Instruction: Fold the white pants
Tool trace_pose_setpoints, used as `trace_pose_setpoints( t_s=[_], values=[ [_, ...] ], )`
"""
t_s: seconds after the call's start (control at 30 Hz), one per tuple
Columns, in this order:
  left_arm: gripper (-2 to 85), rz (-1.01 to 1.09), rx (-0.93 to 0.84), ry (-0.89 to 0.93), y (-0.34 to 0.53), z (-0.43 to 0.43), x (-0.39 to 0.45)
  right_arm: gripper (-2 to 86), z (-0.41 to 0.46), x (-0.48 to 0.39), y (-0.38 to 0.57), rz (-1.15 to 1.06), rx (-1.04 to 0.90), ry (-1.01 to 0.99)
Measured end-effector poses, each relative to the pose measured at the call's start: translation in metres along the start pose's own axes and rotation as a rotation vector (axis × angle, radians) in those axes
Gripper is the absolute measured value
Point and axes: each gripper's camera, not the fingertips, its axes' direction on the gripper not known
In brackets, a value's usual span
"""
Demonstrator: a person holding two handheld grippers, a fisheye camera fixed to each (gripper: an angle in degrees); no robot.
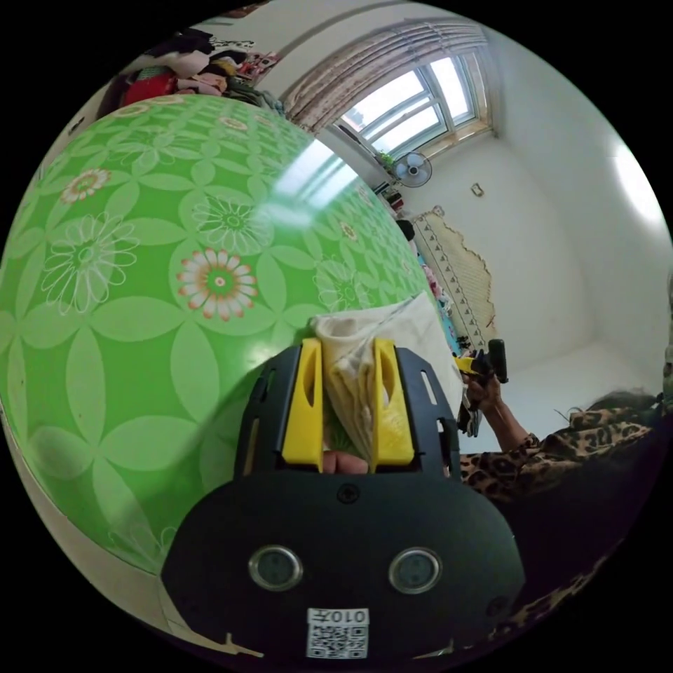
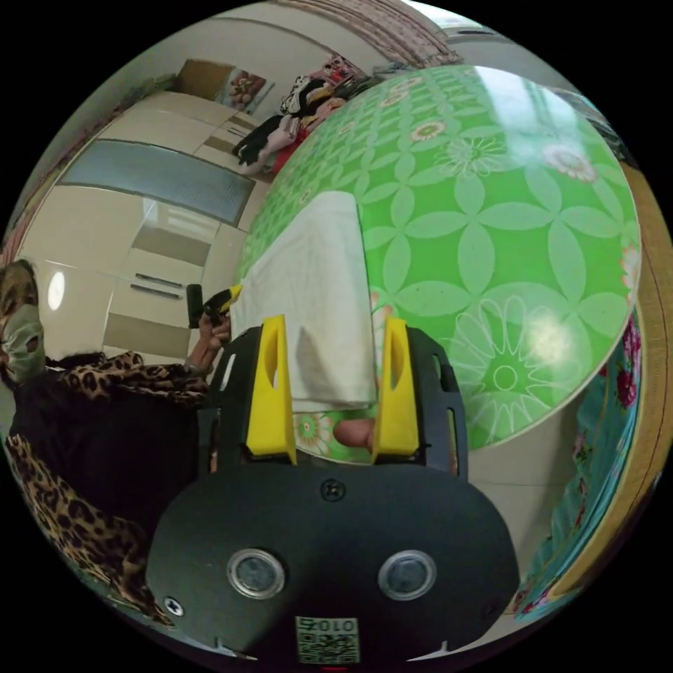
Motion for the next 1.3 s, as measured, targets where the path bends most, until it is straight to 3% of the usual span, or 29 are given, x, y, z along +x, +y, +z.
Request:
trace_pose_setpoints(
  t_s=[0.33, 0.47, 0.53, 0.7, 1.03, 1.2, 1.3],
  values=[
    [10.5, 0.013, -0.067, 0.104, -0.026, 0.009, -0.003, 9.0, -0.006, 0.015, -0.001, 0.015, -0.041, -0.065],
    [10.1, -0.050, -0.005, 0.021, -0.021, -0.003, 0.022, 6.5, -0.016, 0.027, -0.002, -0.013, -0.054, -0.167],
    [10.0, -0.079, 0.039, 0.015, -0.017, -0.015, 0.041, 5.6, -0.030, 0.036, 0.000, -0.047, -0.025, -0.311],
    [9.7, -0.103, 0.070, -0.096, -0.013, -0.014, 0.107, 4.5, -0.062, 0.047, 0.010, -0.051, -0.022, -0.355],
    [9.8, -0.074, 0.086, -0.210, -0.029, 0.051, 0.210, 4.1, -0.166, 0.100, 0.017, -0.053, 0.008, -0.329],
    [10.3, -0.150, 0.076, -0.264, -0.047, 0.093, 0.183, 4.2, -0.175, 0.099, -0.002, -0.064, -0.046, -0.159],
    [10.5, -0.233, 0.097, -0.145, -0.042, 0.101, 0.160, 4.3, -0.174, 0.100, -0.005, -0.037, -0.101, -0.131]
  ],
)
